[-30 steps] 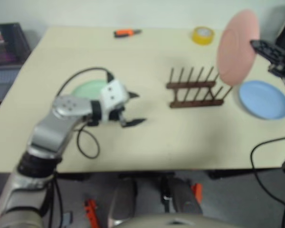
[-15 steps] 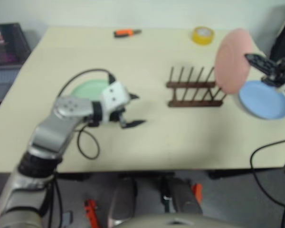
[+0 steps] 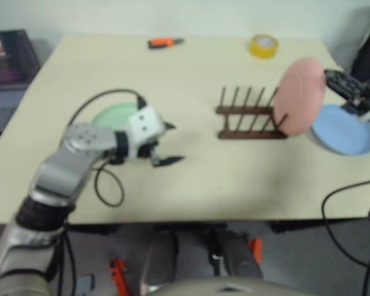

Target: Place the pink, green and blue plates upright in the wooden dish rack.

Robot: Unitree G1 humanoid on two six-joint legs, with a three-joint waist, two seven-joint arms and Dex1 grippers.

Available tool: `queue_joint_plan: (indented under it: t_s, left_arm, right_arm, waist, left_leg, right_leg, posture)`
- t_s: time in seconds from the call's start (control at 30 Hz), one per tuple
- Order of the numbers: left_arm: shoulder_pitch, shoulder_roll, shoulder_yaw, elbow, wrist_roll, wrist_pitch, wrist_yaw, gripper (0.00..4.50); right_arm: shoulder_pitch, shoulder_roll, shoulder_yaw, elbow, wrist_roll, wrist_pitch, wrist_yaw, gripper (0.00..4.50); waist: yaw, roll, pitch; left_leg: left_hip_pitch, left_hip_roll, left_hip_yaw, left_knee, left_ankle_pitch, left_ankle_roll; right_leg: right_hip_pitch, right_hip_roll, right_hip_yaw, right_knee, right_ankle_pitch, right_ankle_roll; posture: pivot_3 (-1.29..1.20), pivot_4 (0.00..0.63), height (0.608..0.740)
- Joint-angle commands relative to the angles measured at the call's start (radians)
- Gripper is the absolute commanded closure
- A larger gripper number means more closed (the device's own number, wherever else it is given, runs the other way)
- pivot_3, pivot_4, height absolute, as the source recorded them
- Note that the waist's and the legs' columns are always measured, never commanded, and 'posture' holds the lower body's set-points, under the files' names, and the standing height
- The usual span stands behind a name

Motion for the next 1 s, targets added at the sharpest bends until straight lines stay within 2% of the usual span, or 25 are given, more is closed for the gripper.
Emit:
queue_joint_plan:
  t_s: [0.03,0.13,0.3,0.43,0.6,0.67,0.77,0.87,1.0]
  left_arm:
    - [-0.033,0.006,0.026,-0.007,0.008,-0.01,-0.004,0.02]
    - [-0.04,0.005,0.025,0.004,0.014,-0.017,-0.009,0.02]
    - [-0.051,-0.001,0.03,0.025,0.017,-0.029,-0.01,0.02]
    - [-0.053,0.012,0.091,0.034,-0.018,-0.017,-0.014,0.02]
    - [-0.063,0.058,0.198,0.091,-0.067,-0.013,-0.05,0.02]
    - [-0.061,0.071,0.208,0.097,-0.077,-0.014,-0.067,0.02]
    - [-0.052,0.091,0.21,0.115,-0.058,-0.022,-0.072,0.02]
    - [-0.026,0.13,0.262,0.161,-0.034,-0.022,-0.049,0.02]
    - [0.012,0.182,0.323,0.234,0.001,-0.03,-0.005,0.02]
  right_arm:
    - [-0.004,-0.033,0.011,-0.059,-0.036,-0.066,0.014,1.5]
    - [0.017,-0.056,0.056,-0.109,-0.109,-0.144,-0.005,0.39]
    - [0.062,-0.136,0.078,-0.265,-0.211,-0.224,-0.095,0.39]
    - [0.234,-0.22,0.084,-0.55,-0.216,-0.161,-0.085,0.39]
    - [0.423,-0.319,0.092,-0.718,-0.27,-0.126,-0.106,0.39]
    - [0.46,-0.336,0.11,-0.74,-0.294,-0.128,-0.123,0.39]
    - [0.479,-0.342,0.132,-0.753,-0.312,-0.134,-0.131,0.39]
    - [0.474,-0.336,0.102,-0.835,-0.256,-0.096,-0.112,0.39]
    - [0.405,-0.29,0.039,-0.958,-0.103,-0.054,-0.088,0.39]
  waist:
    - [0.0,0.0,0.0]
    - [0.0,0.0,0.0]
    - [0.001,0.001,0.001]
    - [0.003,0.001,0.001]
    - [0.001,0.001,0.001]
    - [0.0,0.001,0.0]
    - [0.0,0.001,0.0]
    - [-0.003,0.001,0.0]
    - [-0.003,0.001,0.001]
  left_leg:
    - [0.0,0.0,0.0,0.0,0.0,0.0]
    - [0.0,0.0,0.0,0.0,0.0,0.0]
    - [-0.001,0.0,0.0,0.0,0.0,0.0]
    - [-0.001,0.001,0.0,-0.001,0.0,0.0]
    - [0.0,0.001,-0.001,0.0,0.0,0.0]
    - [0.001,0.001,-0.001,0.001,0.0,0.0]
    - [0.003,0.001,0.0,0.001,0.0,0.0]
    - [0.003,0.001,0.0,0.0,0.0,0.0]
    - [0.002,0.001,0.0,-0.001,0.0,0.0]
  right_leg:
    - [0.0,0.0,0.0,0.0,0.0,0.0]
    - [0.0,0.0,0.0,0.0,0.0,0.0]
    - [-0.001,0.0,0.0,0.0,0.0,0.0]
    - [-0.001,0.0,-0.001,-0.001,-0.001,-0.001]
    - [0.0,-0.002,-0.001,0.001,-0.001,-0.001]
    - [-0.001,-0.003,-0.001,0.0,-0.003,-0.005]
    - [0.001,-0.004,-0.001,0.0,-0.003,-0.005]
    - [0.0,-0.003,-0.001,0.0,-0.003,-0.005]
    - [0.0,-0.003,-0.001,0.0,-0.004,-0.006]
  posture:
    - [0.0,0.15,0.74]
    - [0.0,0.15,0.74]
    - [0.0,0.15,0.74]
    - [0.0,0.15,0.74]
    - [0.0,0.15,0.74]
    - [0.0,0.15,0.74]
    - [0.0,0.15,0.74]
    - [0.0,0.15,0.74]
    - [0.0,0.15,0.74]
